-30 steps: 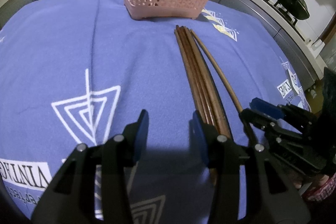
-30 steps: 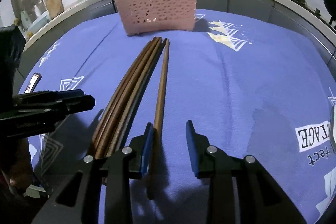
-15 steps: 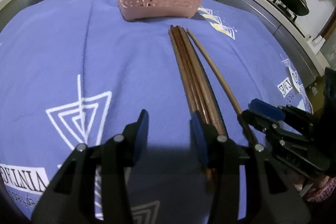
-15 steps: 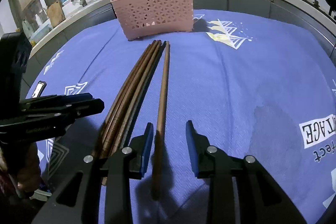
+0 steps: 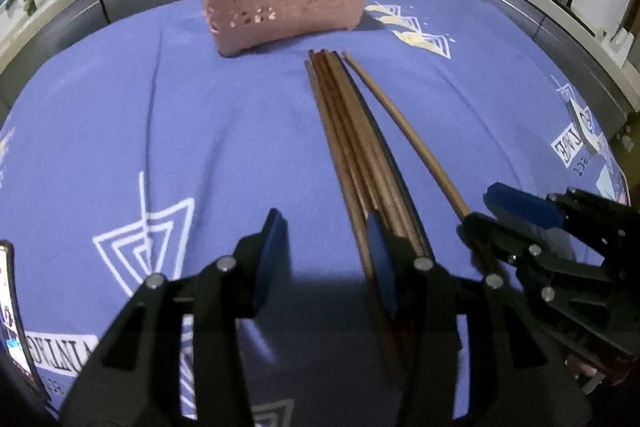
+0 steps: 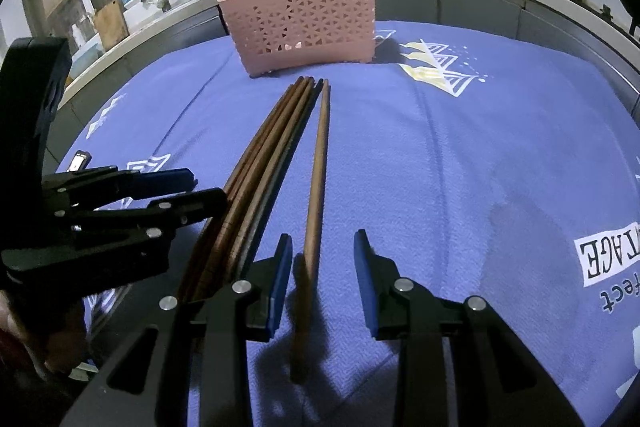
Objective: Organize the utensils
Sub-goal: 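Close the left tool on another brown chopstick and lift it, then carry the chopstick in the left tool over the pink holder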
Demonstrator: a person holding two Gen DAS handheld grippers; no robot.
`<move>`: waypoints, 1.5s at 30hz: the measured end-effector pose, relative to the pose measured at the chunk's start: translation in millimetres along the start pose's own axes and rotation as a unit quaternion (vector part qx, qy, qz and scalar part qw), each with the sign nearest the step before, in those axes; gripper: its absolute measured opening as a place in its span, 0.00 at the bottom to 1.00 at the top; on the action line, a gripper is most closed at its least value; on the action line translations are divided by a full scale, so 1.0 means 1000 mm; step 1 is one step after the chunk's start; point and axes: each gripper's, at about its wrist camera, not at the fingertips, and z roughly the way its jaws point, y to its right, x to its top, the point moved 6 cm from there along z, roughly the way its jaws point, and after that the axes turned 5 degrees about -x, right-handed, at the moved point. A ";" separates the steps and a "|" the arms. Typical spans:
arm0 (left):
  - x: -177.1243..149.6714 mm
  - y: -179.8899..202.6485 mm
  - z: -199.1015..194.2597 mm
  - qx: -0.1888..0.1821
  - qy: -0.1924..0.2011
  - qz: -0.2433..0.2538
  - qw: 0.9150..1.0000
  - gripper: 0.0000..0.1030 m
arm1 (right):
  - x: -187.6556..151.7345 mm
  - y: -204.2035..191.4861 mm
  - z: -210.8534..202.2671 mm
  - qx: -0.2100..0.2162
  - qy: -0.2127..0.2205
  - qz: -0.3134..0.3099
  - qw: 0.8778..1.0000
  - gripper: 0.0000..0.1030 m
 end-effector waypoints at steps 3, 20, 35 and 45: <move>0.000 -0.001 0.000 0.002 -0.001 0.000 1.000 0.42 | 0.001 -0.001 0.000 -0.001 0.002 -0.001 1.000 0.31; -0.007 -0.030 -0.011 0.024 0.003 0.004 1.000 0.07 | -0.013 0.009 -0.002 -0.032 -0.008 -0.026 0.999 0.07; 0.032 -0.044 0.008 0.007 -0.015 0.030 0.999 0.22 | 0.030 0.009 0.027 0.027 -0.047 -0.028 0.998 0.09; 0.067 -0.039 0.027 0.000 -0.017 0.052 0.999 0.04 | 0.093 -0.003 0.075 0.044 -0.070 -0.042 0.996 0.05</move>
